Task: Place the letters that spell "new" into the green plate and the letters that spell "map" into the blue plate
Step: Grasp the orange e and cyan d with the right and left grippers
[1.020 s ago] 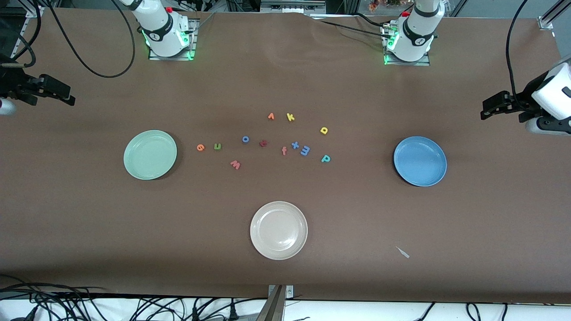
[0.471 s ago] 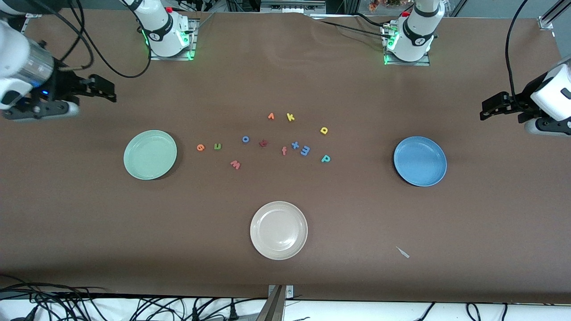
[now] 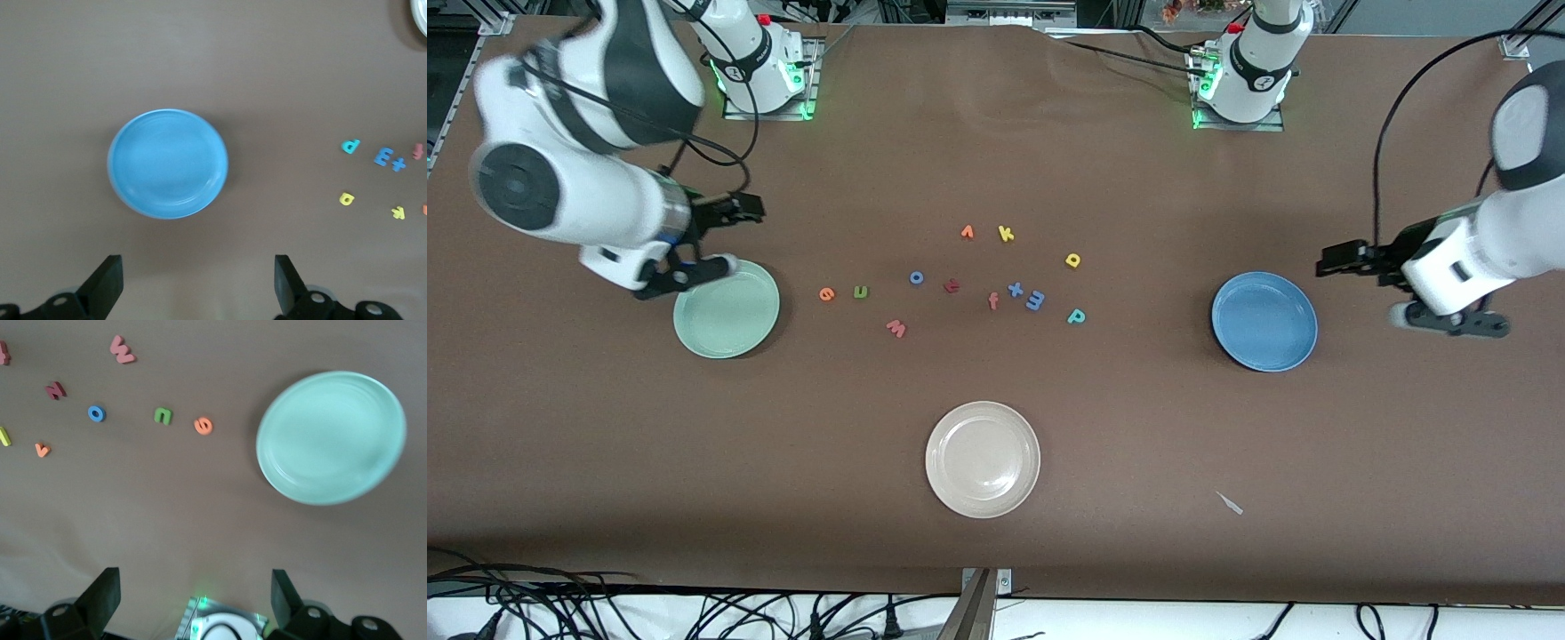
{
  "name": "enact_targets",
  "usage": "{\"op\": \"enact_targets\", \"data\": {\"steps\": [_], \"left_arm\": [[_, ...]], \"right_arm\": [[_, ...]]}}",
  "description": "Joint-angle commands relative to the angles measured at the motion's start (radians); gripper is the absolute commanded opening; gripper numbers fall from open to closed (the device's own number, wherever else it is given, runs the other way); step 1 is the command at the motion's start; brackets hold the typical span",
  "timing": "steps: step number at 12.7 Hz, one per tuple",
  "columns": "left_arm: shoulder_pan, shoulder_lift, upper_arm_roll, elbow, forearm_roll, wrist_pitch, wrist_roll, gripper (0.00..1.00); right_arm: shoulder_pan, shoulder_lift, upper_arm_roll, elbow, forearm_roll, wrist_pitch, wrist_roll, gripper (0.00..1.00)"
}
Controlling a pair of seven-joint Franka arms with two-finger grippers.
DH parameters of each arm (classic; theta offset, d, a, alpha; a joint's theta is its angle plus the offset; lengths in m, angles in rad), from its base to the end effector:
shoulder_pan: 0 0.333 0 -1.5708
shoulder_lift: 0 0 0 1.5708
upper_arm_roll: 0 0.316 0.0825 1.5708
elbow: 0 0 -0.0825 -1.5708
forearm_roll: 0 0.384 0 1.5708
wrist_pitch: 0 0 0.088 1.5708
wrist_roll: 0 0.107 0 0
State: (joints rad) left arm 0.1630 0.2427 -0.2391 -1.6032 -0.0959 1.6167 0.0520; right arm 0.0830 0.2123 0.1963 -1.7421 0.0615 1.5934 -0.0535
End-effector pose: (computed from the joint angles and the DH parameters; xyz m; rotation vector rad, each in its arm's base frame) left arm 0.6070 -0.0439 0.4756 2.9687 -0.1673 -0.3353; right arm 0.5560 0.1595 0.4288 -2.9897 -0.4877 0.5611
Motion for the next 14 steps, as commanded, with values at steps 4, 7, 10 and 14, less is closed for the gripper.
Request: {"op": "enact_targets", "data": {"steps": [4, 7, 10, 14], "left_arm": [[-0.247, 0.130, -0.003, 0.002, -0.021, 0.190, -0.332, 1.00], [-0.345, 0.182, -0.002, -0.064, -0.008, 0.398, -0.480, 1.00], [-0.423, 0.197, 0.000, -0.237, 0.030, 0.671, -0.556, 1.00], [-0.500, 0.325, -0.002, -0.227, 0.182, 0.744, -0.707, 1.00]], "right_arm": [[-0.006, -0.037, 0.052, -0.394, -0.067, 0.559, -0.215, 1.00], [-0.008, -0.013, 0.072, -0.600, -0.172, 0.938, -0.215, 0.98], [0.029, 0.053, 0.074, -0.591, -0.177, 1.017, -0.212, 0.77], [0.031, 0.130, 0.069, -0.588, -0.199, 1.111, -0.201, 0.75]]}}
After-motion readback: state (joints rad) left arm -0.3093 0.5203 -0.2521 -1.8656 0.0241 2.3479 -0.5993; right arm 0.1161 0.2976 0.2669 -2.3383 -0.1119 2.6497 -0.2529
